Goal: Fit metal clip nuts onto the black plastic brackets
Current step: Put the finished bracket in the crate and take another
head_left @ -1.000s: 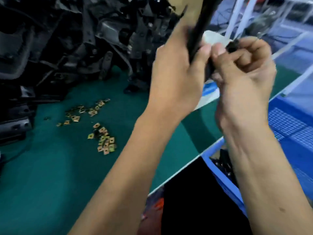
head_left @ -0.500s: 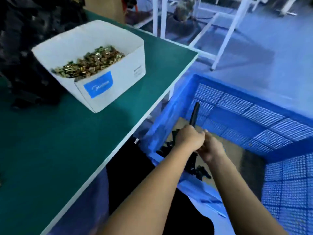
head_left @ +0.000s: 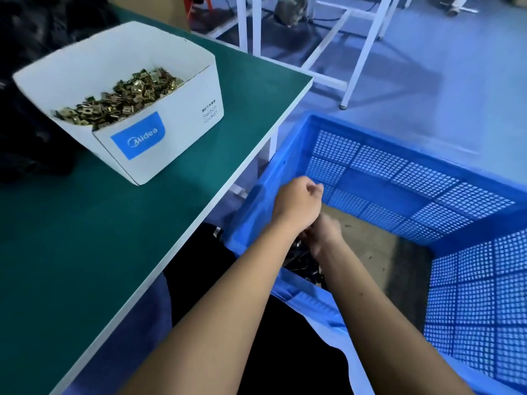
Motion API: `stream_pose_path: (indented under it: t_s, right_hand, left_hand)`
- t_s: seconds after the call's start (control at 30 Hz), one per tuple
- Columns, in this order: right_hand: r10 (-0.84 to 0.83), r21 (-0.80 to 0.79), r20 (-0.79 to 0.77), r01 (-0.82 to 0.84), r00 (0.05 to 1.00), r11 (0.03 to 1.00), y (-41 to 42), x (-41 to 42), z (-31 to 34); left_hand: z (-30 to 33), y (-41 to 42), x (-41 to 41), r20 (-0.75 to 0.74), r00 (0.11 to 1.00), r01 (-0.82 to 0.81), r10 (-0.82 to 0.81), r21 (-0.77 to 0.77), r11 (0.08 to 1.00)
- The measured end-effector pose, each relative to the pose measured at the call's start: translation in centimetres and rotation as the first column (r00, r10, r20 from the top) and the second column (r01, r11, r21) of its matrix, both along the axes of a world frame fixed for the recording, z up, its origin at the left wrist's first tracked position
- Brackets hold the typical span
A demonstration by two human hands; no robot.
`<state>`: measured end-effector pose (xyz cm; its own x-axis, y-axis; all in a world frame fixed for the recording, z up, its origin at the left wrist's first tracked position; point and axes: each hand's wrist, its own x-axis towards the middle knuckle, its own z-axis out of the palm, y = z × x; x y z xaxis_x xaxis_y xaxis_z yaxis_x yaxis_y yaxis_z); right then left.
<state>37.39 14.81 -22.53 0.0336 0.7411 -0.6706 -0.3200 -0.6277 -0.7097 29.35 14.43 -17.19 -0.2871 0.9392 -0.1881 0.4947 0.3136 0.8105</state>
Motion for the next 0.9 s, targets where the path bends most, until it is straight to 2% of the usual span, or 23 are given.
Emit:
stream_pose_path:
  t_s: [0.1,0.17,0.23,0.3,0.4,0.43,0.5,0.6,0.67,0.73,0.77,0.83,0.9]
  right_hand:
    - [0.013,0.206,0.053,-0.024,0.998,0.978,0.7,-2.4,5.3]
    - [-0.018,0.358,0.125,-0.028,0.992,0.933,0.7,-3.9,9.5]
    - [-0.05,0.532,0.165,-0.046,0.985,0.845,0.4,-5.6,14.0]
    - [-0.066,0.671,0.181,-0.075,0.981,0.738,-0.4,-7.9,18.0]
    - [-0.006,0.791,0.171,-0.134,0.985,0.597,-2.9,-12.1,22.4]
    - [0.041,0.826,0.157,-0.154,0.987,0.543,-4.3,-13.9,23.3]
    - [0.161,0.877,0.193,-0.243,0.968,0.413,-7.8,-18.5,24.4]
    - [0.378,0.866,0.31,-0.423,0.872,0.266,-12.7,-24.7,24.1]
    - [0.454,0.801,0.485,-0.588,0.747,0.111,-14.9,-28.2,23.0]
    - [0.216,0.607,0.789,-0.786,0.575,-0.122,-16.0,-31.2,21.2]
    - [0.033,0.47,0.881,-0.865,0.472,-0.177,-16.0,-32.5,20.2]
    - [-0.204,0.288,0.929,-0.949,0.309,-0.129,-15.9,-35.1,18.6]
    - [-0.247,0.191,0.947,-0.979,0.204,-0.077,-15.6,-37.2,17.5]
  left_hand:
    - [4.9,0.0,-1.3,-0.029,1.0,-0.006,0.013,0.238,0.971]
    - [8.4,-0.6,-2.4,-0.048,0.999,0.0,0.021,0.406,0.914]
    - [12.2,-2.0,-3.9,-0.017,0.999,-0.018,0.034,0.58,0.814]
    - [15.6,-4.0,-6.2,0.054,0.996,-0.085,0.067,0.734,0.673]
    - [18.9,-7.6,-10.7,0.219,0.967,-0.256,0.133,0.811,0.527]
    - [19.4,-8.9,-12.2,0.303,0.941,-0.338,0.151,0.803,0.492]
    - [19.8,-11.8,-15.5,0.487,0.844,-0.537,0.225,0.763,0.36]
    - [19.0,-16.2,-20.4,0.664,0.65,-0.74,0.37,0.665,0.106]
    - [17.5,-19.6,-24.4,0.687,0.55,-0.788,0.476,0.615,0.023]
    - [15.6,-23.1,-27.9,0.661,0.463,-0.824,0.59,0.566,0.013]
    - [14.5,-24.9,-29.3,0.626,0.431,-0.833,0.65,0.552,0.021]
    - [12.5,-28.4,-31.7,0.517,0.389,-0.829,0.763,0.557,0.046]
    - [10.9,-31.1,-33.4,0.377,0.386,-0.801,0.842,0.59,0.103]
